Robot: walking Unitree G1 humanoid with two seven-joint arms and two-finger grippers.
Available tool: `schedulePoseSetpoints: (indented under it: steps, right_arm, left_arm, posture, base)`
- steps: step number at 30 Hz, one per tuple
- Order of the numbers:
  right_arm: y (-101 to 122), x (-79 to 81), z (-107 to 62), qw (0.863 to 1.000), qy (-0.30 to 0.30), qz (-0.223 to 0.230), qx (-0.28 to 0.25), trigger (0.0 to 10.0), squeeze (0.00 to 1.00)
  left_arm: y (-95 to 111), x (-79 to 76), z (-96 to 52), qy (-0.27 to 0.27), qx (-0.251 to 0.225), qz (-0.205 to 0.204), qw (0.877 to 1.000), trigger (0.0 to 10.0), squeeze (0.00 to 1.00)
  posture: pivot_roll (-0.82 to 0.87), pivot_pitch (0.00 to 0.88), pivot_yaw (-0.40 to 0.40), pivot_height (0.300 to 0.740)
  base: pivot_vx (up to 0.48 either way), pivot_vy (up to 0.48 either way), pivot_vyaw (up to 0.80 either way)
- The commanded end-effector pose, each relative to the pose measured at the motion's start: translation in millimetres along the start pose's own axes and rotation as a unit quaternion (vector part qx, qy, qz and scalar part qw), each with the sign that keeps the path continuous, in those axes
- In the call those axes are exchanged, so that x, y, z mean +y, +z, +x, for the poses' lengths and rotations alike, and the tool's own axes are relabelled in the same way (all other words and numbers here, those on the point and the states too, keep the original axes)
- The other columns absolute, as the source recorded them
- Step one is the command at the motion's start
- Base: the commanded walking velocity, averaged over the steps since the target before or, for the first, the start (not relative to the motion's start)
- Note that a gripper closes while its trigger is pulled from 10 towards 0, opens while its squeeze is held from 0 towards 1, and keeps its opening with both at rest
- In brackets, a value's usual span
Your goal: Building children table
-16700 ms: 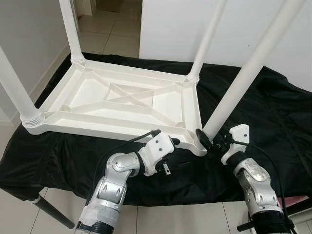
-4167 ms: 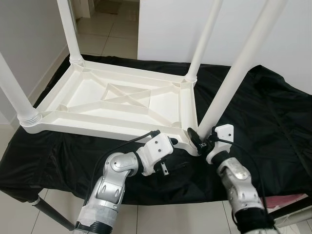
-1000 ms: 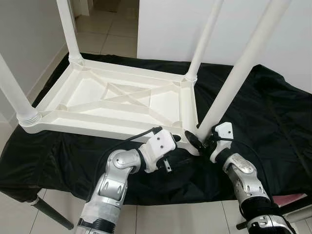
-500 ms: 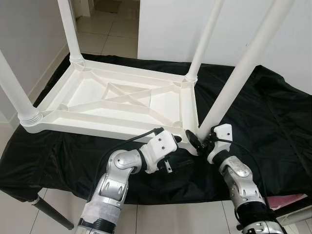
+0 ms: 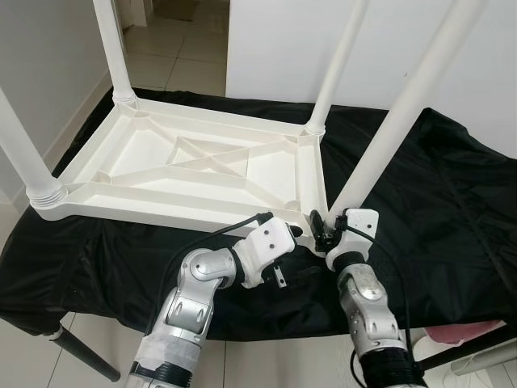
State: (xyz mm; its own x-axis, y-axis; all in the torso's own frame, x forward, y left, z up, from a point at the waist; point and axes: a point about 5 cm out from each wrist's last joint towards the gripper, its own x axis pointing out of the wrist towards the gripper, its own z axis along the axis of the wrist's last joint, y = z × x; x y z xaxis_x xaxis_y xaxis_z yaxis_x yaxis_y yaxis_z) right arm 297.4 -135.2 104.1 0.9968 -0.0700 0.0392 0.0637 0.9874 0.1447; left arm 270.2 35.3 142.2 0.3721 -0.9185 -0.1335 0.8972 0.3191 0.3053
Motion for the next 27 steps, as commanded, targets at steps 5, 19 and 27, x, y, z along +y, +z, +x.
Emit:
schedulePoseSetpoints:
  steps: [5, 19, 27]
  right_arm:
    - [0.9, 9.8, -3.3, 1.0, -0.001, 0.018, 0.001, 10.0, 0.0]
    - [4.3, 16.4, -7.0, 0.999, 0.023, 0.022, -0.013, 10.0, 1.0]
    - [5.5, 12.9, -9.5, 0.999, 0.026, 0.02, -0.017, 10.0, 1.0]
  left_arm:
    - [-5.1, 4.9, 2.0, 0.108, 0.007, -0.009, 0.994, 10.0, 0.0]
    - [-5.7, 4.6, 0.8, 0.109, 0.008, -0.009, 0.994, 10.0, 0.0]
    - [-5.9, 3.9, 0.5, 0.109, 0.009, -0.009, 0.994, 10.0, 0.0]
  posture:
    - [0.01, 0.0, -0.11, 0.74]
    - [0.01, 0.0, -0.107, 0.74]
    - [0.0, 0.0, -0.105, 0.74]
  base:
    - [0.0, 0.0, 0.0]
    - [0.0, 0.0, 0.0]
    - [0.0, 0.0, 0.0]
